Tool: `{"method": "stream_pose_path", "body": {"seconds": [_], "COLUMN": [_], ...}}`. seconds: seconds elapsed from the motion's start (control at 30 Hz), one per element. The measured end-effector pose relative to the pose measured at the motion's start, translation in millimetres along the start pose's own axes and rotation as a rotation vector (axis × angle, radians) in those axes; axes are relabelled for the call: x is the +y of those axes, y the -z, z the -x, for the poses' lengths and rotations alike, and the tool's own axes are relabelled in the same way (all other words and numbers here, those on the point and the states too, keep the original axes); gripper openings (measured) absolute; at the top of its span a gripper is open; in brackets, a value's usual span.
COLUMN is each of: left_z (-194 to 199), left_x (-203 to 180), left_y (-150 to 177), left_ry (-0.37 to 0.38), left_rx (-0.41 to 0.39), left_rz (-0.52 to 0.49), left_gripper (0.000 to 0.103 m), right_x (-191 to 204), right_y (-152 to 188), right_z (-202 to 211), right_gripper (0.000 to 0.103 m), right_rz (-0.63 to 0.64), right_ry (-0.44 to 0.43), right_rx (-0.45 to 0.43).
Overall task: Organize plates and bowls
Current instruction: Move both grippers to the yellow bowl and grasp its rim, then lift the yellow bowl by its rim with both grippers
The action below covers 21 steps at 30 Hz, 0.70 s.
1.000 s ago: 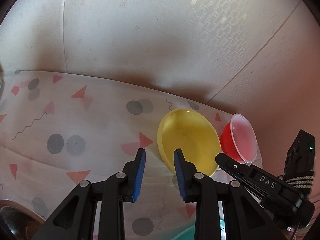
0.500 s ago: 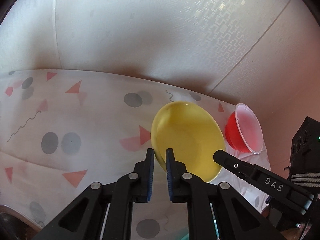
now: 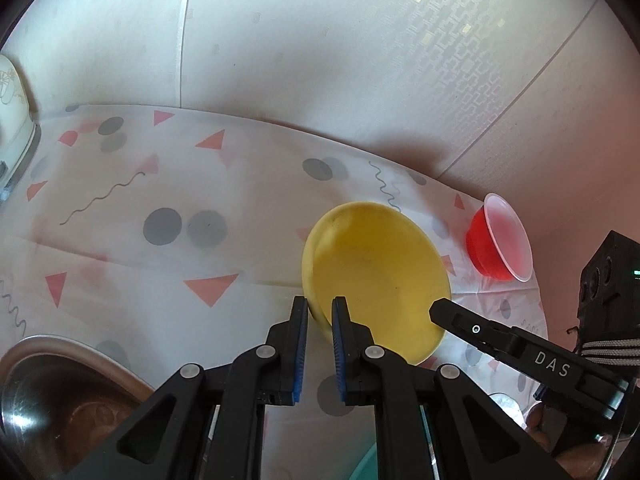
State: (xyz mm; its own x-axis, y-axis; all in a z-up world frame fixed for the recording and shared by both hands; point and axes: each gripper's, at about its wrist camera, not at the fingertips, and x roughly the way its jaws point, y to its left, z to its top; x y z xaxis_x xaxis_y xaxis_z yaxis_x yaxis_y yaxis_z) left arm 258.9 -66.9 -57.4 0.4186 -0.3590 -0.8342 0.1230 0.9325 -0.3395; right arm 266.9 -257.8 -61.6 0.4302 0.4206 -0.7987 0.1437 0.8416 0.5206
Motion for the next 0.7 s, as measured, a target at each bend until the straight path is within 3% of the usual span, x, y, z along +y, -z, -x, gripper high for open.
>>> {"method": "stream_pose_path", "body": {"seconds": [0.1,0.43,0.7], "left_z": [-4.3,2.3,35.1], "left_x": [2.8,-7.5,-10.8], "left_y": [0.2,9.3,19.2], "left_ry": [0.02,0.043,0.043], "left_rx": [0.017,-0.022,-0.09], "left_rz": [0.008,-0.044,-0.076], "left_gripper": [0.021,0.015,0.015], "right_x": [0.9,2.5,9.6], "right_y": [1.2,10.4,20.2], "right_z": [3.5,11.9,25.0], "right_gripper": [0.016,0.015,0.015], "right_rz": [-0.001,0.03,0.03], "right_ry": [0.005,0.026,-0.003], "right_rx": [-0.008,-0.023,-0.039]}}
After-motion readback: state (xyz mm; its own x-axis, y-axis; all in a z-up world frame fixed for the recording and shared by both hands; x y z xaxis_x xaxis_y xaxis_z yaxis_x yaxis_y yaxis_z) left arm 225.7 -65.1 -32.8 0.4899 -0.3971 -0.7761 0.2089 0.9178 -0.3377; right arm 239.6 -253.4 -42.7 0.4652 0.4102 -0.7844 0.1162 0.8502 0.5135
